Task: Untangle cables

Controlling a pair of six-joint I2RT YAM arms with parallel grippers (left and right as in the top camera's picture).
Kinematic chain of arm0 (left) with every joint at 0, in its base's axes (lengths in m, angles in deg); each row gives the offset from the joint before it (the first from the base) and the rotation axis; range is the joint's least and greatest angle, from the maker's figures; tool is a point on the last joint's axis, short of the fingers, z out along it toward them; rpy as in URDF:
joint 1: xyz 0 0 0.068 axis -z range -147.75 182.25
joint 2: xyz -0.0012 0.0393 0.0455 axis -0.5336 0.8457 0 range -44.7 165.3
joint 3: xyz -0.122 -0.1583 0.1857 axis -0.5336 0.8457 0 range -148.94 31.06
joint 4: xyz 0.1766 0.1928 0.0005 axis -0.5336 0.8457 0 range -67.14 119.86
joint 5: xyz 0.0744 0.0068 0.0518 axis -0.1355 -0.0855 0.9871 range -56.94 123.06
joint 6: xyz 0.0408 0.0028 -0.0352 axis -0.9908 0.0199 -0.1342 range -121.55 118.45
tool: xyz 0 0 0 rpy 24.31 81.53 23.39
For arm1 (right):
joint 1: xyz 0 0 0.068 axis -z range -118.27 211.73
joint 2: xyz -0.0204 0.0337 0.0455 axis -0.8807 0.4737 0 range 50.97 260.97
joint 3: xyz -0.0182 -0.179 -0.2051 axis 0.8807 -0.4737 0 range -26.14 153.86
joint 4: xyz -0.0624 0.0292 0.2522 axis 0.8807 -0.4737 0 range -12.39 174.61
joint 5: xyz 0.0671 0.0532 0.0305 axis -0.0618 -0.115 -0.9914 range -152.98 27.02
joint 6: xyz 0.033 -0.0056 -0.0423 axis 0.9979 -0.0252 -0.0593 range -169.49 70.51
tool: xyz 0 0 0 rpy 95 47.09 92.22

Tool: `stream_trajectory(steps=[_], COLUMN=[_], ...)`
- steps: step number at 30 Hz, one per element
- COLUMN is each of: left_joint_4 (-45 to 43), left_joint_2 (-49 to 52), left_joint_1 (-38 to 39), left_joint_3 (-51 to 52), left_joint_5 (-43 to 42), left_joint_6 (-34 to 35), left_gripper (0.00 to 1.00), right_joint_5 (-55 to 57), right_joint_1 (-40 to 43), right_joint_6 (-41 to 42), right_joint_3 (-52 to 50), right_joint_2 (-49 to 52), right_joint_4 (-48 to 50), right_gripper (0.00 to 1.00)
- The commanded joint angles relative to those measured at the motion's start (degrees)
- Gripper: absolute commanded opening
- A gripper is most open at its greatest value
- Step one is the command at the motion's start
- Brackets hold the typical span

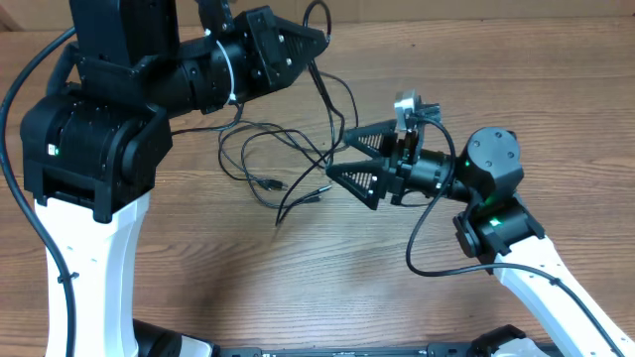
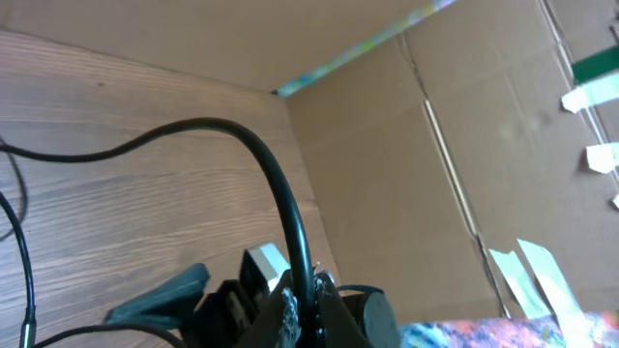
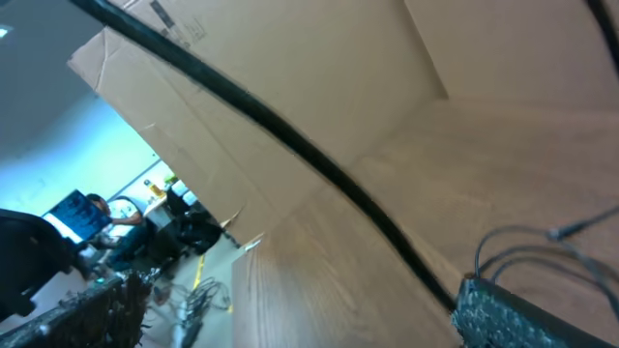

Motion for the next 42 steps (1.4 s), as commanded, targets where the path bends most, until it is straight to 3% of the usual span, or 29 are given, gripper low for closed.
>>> stream_trajectory(steps=[1, 5, 7, 8, 16, 18, 20, 21, 22, 27, 30, 37, 42], left_joint_4=[-0.3, -0.3, -0.2, -0.2, 1.3, 1.4, 1.4, 1.4, 1.4, 1.5, 3.2, 13.4, 18.3], left_joint_2=[-0.1, -0.1, -0.1, -0.1, -0.1, -0.1, -0.1, -0.1, -0.1, -0.1, -0.1, 0.5, 2.9], left_joint_1=[0.7, 0.9, 0.9, 1.0, 0.9, 0.9, 0.9, 0.9, 0.9, 0.9, 0.9, 0.9, 0.9], left_joint_3=[-0.5, -0.5, -0.5, -0.5, -0.5, -0.5, -0.5, -0.5, -0.5, -0.5, -0.5, -0.5, -0.5], left_joint_5=[-2.7, -3.2, -3.5, -3.4, 0.5, 0.8, 1.3, 1.4, 1.4, 3.3, 7.8, 28.0, 27.8], left_joint_6=[-1.0, -1.1, -1.1, -1.1, -3.5, -3.7, -3.7, -3.7, -3.7, -4.0, -7.8, -10.5, -10.8], left_gripper=[0.04, 0.04, 0.04, 0.04, 0.04, 0.04, 0.04, 0.04, 0.04, 0.04, 0.05, 0.30, 0.40], right_joint_5=[5.7, 8.0, 8.0, 8.0, 6.3, 5.8, 5.8, 5.8, 5.6, 2.1, 1.7, 1.7, 1.7], right_joint_1=[-1.6, -1.6, -1.6, -1.6, -1.6, -1.6, -1.6, -1.6, -1.6, -1.6, -1.4, 4.0, 9.6], right_joint_6=[-0.3, -0.3, -0.3, -0.3, 0.2, 0.2, 0.2, 0.2, 0.2, 0.2, 0.3, 6.2, 8.2], right_joint_3=[0.6, 0.6, 0.6, 0.6, 0.6, 0.6, 0.6, 0.6, 0.6, 0.6, 0.6, 0.6, 0.7], right_joint_2=[2.1, 4.4, 5.1, 5.6, 5.6, 5.6, 5.6, 5.6, 5.6, 5.6, 5.4, 1.6, -2.6], right_joint_4=[1.5, 2.0, 3.4, 5.0, 9.9, 10.4, 10.4, 10.2, 10.2, 10.3, 10.2, 7.9, 3.7], right_gripper=[0.89, 0.70, 0.68, 0.61, 0.62, 0.56, 0.33, 0.09, 0.04, 0.04, 0.04, 0.04, 0.04])
